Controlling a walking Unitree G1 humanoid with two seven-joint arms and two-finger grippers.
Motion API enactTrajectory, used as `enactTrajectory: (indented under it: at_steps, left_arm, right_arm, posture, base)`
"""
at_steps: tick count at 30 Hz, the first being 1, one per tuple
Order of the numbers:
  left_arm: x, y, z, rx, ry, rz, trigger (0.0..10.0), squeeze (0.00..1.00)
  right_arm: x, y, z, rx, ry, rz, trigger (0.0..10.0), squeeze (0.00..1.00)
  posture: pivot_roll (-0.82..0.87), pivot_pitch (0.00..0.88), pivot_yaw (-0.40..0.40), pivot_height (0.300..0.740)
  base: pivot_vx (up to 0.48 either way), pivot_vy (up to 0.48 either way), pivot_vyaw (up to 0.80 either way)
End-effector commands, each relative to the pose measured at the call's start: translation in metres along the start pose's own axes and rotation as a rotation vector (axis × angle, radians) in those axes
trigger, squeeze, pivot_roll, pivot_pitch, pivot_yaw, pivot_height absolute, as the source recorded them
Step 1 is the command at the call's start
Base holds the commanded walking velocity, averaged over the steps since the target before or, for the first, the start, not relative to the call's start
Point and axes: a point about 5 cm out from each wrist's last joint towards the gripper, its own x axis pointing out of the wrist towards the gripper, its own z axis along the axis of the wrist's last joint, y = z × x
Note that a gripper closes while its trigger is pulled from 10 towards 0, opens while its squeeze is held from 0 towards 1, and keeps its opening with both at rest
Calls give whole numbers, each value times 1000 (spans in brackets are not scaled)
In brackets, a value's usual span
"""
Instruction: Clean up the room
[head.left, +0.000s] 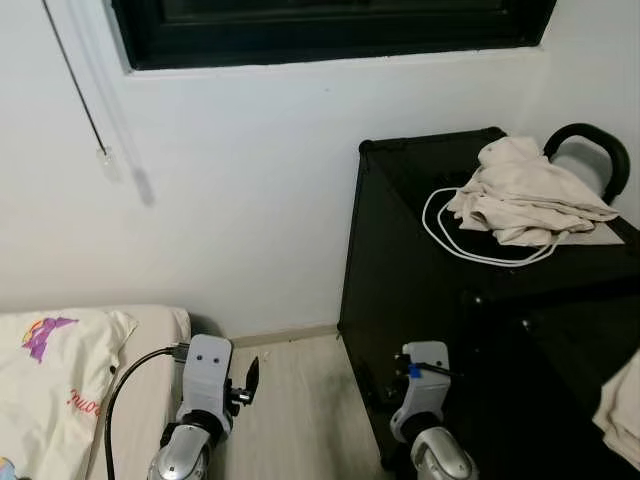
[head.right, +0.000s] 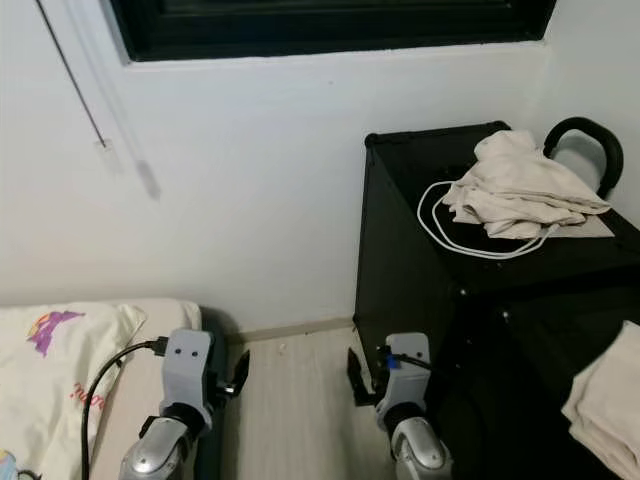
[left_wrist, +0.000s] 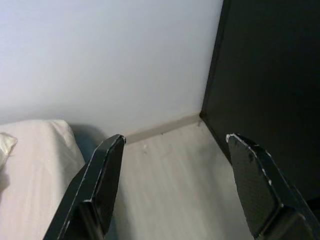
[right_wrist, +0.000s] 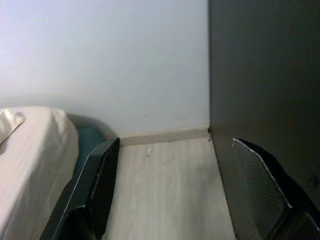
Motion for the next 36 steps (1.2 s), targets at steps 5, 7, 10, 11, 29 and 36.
enactTrajectory:
  at_steps: [5, 7, 10, 11, 29, 36]
  left_arm:
    - [-2, 0, -3, -2, 14, 1, 10000, 0]
    - [-1, 0, -3, -3, 14, 2, 10000, 0]
    - [-1, 0, -3, -3, 14, 2, 10000, 0]
    - [-1, 0, -3, -3, 14, 1, 10000, 0]
    - [-9, 1, -17, 25, 77, 6, 10000, 0]
    - [-10, -3, -19, 36, 82, -17, 10000, 0]
  right_arm:
    - [-1, -1, -4, 12, 16, -6, 10000, 0]
    - [-1, -1, -4, 11, 16, -5, 10000, 0]
    - [0, -1, -3, 11, 15, -5, 10000, 0]
    - [0, -1, -3, 10, 15, -4, 10000, 0]
    - [1, -1, -6, -45, 44, 13, 10000, 0]
    - [2, 1, -5, -81, 41, 38, 10000, 0]
  posture:
    - [-55, 140, 6, 740]
    - [-56, 138, 5, 740]
    - [-56, 138, 5, 740]
    - [-56, 139, 5, 740]
    - [-58, 128, 0, 740]
    - [-59, 120, -1, 740]
  base:
    - [352, 0, 0]
    - [352, 0, 0]
    - [351, 0, 0]
    - [349, 0, 0]
    - [68, 0, 0]
    - [0, 0, 229]
